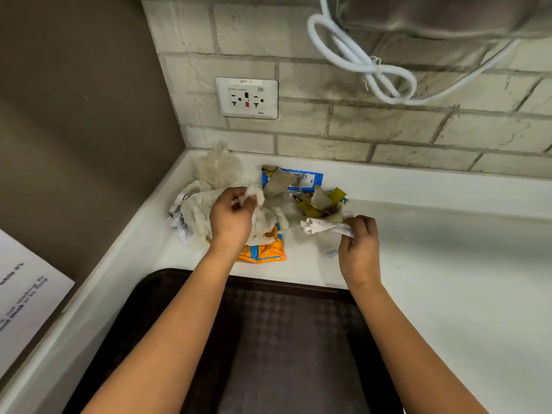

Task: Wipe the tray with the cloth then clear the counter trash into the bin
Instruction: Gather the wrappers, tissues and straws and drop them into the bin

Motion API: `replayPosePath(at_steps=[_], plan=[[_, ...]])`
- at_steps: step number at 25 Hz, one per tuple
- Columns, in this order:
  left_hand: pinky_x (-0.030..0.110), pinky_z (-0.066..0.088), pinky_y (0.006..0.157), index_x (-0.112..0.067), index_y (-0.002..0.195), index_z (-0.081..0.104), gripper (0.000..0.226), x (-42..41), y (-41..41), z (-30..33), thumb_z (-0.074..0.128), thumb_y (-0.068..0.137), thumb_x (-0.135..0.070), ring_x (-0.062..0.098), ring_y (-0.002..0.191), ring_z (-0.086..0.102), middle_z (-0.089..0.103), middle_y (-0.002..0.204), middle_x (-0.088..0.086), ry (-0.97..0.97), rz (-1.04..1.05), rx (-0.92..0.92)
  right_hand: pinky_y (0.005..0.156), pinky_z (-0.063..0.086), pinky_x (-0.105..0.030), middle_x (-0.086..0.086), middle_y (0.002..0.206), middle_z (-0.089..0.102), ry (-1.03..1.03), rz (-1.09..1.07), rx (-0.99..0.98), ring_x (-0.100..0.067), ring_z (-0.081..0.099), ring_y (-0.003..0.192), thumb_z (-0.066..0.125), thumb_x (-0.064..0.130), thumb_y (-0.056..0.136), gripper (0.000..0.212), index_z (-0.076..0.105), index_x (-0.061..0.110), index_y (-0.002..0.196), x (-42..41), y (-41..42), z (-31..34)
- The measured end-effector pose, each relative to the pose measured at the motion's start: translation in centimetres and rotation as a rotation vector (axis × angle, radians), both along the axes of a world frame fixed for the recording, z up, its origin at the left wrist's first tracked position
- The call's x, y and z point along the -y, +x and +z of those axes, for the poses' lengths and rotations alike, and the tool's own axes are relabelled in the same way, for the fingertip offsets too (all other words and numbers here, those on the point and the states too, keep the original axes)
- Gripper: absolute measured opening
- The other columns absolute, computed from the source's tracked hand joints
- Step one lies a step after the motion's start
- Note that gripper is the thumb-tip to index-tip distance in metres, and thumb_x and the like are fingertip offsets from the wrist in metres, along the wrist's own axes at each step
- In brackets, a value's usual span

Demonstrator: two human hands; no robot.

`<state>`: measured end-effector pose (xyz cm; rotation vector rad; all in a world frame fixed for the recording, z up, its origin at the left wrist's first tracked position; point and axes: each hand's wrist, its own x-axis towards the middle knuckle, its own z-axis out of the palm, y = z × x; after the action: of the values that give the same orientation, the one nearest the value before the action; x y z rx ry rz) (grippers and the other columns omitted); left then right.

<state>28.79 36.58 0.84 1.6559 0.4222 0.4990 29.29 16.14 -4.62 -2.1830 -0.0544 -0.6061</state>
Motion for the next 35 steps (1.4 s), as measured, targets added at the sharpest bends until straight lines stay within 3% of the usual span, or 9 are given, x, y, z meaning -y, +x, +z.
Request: replayPosePath(at_steps=[2,7,12,20,22,25,29,32,35], plan=[[0.021,0.05,0.065,-0.008,0.092,0.059,0.003,0.5,-1.5,1.1,0.057,0.09,-0.008,0.015,0.074,0.057,0.06,0.086,0.008,-0.367,-0.103,0.013,0.083,0.035,-0.012,-0.023,0.107,0.052,0.067,-0.022,0.02,-0.031,0.056,0.093,0.046,-0.014,0.082,0.029,0.06,-0.006,0.105,0.6,-1.5,0.7],[0.021,0.056,0.068,-0.012,0.079,0.055,0.02,1.5,-5.3,2.5,0.049,0.091,0.003,0.009,0.069,0.059,0.057,0.072,0.001,-0.734,-0.247,0.066,0.08,0.032,-0.004,-0.02,0.105,0.056,0.154,-0.008,-0.001,-0.018,0.052,0.091,0.049,-0.014,0.082,0.026,0.062,-0.006,0.103,1.5,-6.1,1.8],[0.031,0.048,0.091,-0.012,0.081,0.052,0.02,2.4,-7.2,4.4,0.044,0.094,0.001,0.012,0.078,0.056,0.053,0.079,0.003,-0.892,-0.335,0.063,0.079,0.031,0.004,-0.017,0.106,0.057,0.164,-0.074,0.023,-0.014,0.051,0.091,0.05,-0.014,0.08,0.027,0.063,-0.004,0.101,2.4,-12.3,2.6],[0.033,0.046,0.085,-0.011,0.128,0.045,0.034,4.2,-4.3,4.9,0.039,0.096,-0.003,0.025,0.119,0.048,0.053,0.113,0.011,-0.892,-0.464,-0.072,0.086,0.037,-0.014,-0.015,0.109,0.056,0.139,-0.142,-0.037,-0.024,0.056,0.099,0.047,-0.011,0.083,0.029,0.062,-0.002,0.106,4.1,-15.7,2.3],[0.033,0.047,0.086,-0.01,0.132,0.042,0.038,5.2,-3.7,2.7,0.039,0.095,-0.002,0.025,0.118,0.048,0.048,0.127,0.013,-0.711,-0.503,-0.182,0.09,0.042,-0.024,-0.016,0.11,0.055,0.149,-0.16,-0.074,-0.027,0.057,0.101,0.048,-0.01,0.084,0.028,0.062,-0.003,0.107,4.9,-15.2,2.0],[0.031,0.048,0.084,-0.011,0.132,0.05,0.043,6.0,-2.6,-1.4,0.047,0.09,-0.002,0.023,0.106,0.054,0.053,0.131,0.014,0.053,-0.532,-0.306,0.091,0.042,-0.029,-0.02,0.11,0.055,0.144,-0.193,-0.122,-0.032,0.057,0.101,0.047,-0.009,0.085,0.027,0.061,-0.004,0.109,6.0,-13.6,1.5],[0.026,0.032,0.102,-0.025,0.139,0.042,0.047,6.4,-0.9,-4.4,0.05,0.093,-0.022,0.03,0.129,0.039,0.037,0.142,0.014,0.948,-0.874,-0.489,0.088,0.038,-0.022,-0.022,0.11,0.055,0.129,-0.207,-0.162,-0.033,0.056,0.102,0.047,-0.008,0.085,0.028,0.062,-0.005,0.109,7.1,-11.9,0.7],[0.03,0.035,0.1,-0.023,0.134,0.048,0.044,7.0,-0.7,-4.8,0.055,0.091,-0.028,0.03,0.125,0.042,0.041,0.137,0.013,1.098,-0.877,-0.525,0.086,0.036,-0.016,-0.021,0.112,0.055,0.155,-0.206,-0.21,-0.031,0.055,0.104,0.046,-0.007,0.086,0.028,0.062,-0.005,0.108,7.2,-11.7,0.1],[0.026,0.041,0.09,-0.012,0.124,0.056,0.037,7.4,-1.4,-3.6,0.06,0.088,-0.019,0.028,0.114,0.052,0.053,0.129,0.013,0.765,-0.591,-0.388,0.082,0.034,-0.012,-0.02,0.112,0.056,0.172,-0.213,-0.226,-0.03,0.055,0.104,0.047,-0.005,0.087,0.025,0.062,-0.005,0.107,7.5,-12.1,-0.1]])
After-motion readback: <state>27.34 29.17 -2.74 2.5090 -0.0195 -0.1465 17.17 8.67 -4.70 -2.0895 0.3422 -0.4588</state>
